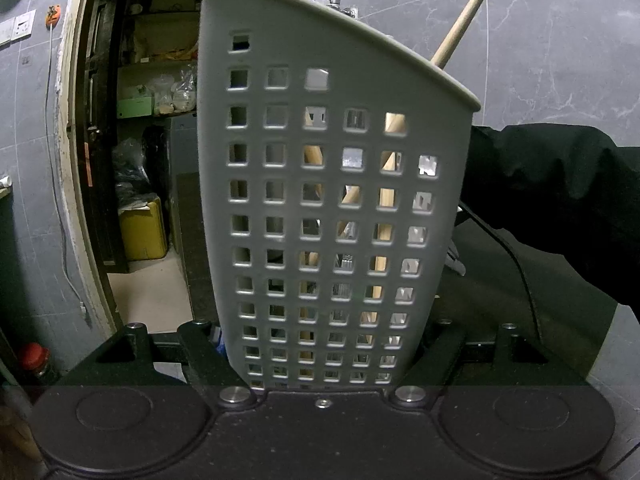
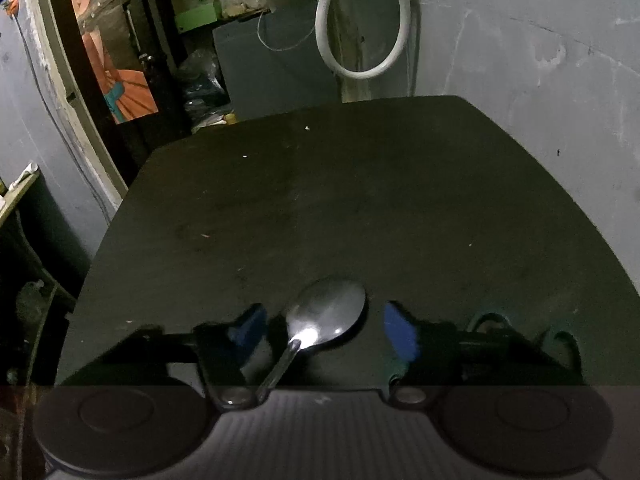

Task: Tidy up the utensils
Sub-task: 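Close the right tool on the silver spoon's handle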

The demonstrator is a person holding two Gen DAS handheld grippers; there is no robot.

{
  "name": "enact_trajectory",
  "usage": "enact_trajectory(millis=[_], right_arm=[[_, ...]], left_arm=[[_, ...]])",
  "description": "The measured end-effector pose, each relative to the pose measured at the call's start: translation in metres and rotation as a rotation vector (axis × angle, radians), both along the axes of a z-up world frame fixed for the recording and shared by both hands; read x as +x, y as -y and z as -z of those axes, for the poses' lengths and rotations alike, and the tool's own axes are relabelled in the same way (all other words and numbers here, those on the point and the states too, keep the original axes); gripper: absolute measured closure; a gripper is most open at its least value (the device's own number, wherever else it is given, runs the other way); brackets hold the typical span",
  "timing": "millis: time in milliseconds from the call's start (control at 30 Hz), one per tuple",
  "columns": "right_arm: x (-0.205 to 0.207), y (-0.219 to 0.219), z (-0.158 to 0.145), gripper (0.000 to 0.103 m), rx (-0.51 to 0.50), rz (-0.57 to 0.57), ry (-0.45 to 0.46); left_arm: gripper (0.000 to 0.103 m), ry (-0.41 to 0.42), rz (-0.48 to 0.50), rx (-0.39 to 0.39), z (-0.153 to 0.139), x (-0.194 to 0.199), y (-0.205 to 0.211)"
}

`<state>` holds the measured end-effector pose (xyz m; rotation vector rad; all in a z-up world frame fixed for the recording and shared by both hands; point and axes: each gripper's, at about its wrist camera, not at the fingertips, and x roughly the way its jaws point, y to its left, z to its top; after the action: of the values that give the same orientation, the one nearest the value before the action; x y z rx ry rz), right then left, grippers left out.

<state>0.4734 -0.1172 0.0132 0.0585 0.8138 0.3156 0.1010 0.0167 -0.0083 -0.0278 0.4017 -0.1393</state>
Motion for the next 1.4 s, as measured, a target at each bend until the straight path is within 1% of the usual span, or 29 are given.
enact_trajectory(millis=[67, 100, 600, 733, 833, 933, 1033, 1200, 1400], right_arm=[[0.001, -0.002, 0.000, 0.057, -0.015, -0.004, 0.006], [0.000, -0.002, 0.000, 0.058, -0.021, -0.009, 0.009], [-0.003, 0.006, -0.005, 0.064, 0.007, -0.034, -0.001], [-0.004, 0.007, -0.004, 0.069, 0.028, -0.029, -0.001], [-0.006, 0.008, -0.004, 0.076, 0.042, -0.034, 0.004], [-0.006, 0.008, -0.002, 0.093, 0.033, -0.043, -0.003], [-0.008, 0.005, -0.001, 0.095, 0.010, -0.046, 0.007], [-0.009, 0.006, -0.002, 0.097, 0.026, -0.036, 0.006], [-0.021, 0.026, -0.014, 0.100, 0.137, -0.026, 0.063]], left_arm=[[0.026, 0.000, 0.000, -0.001, 0.000, 0.000, 0.000], [0.026, 0.000, 0.001, -0.002, 0.000, 0.000, 0.000], [0.026, -0.001, 0.000, 0.000, 0.000, 0.001, -0.001], [0.026, -0.002, -0.001, 0.001, 0.000, 0.001, 0.000], [0.026, -0.002, -0.001, 0.000, 0.000, 0.001, 0.000], [0.026, -0.001, -0.001, 0.001, 0.000, 0.001, 0.000], [0.026, -0.001, -0.001, -0.002, 0.000, 0.001, 0.000], [0.026, -0.001, -0.001, -0.002, 0.000, 0.001, 0.000], [0.026, -0.002, -0.002, 0.001, 0.000, 0.001, 0.000]])
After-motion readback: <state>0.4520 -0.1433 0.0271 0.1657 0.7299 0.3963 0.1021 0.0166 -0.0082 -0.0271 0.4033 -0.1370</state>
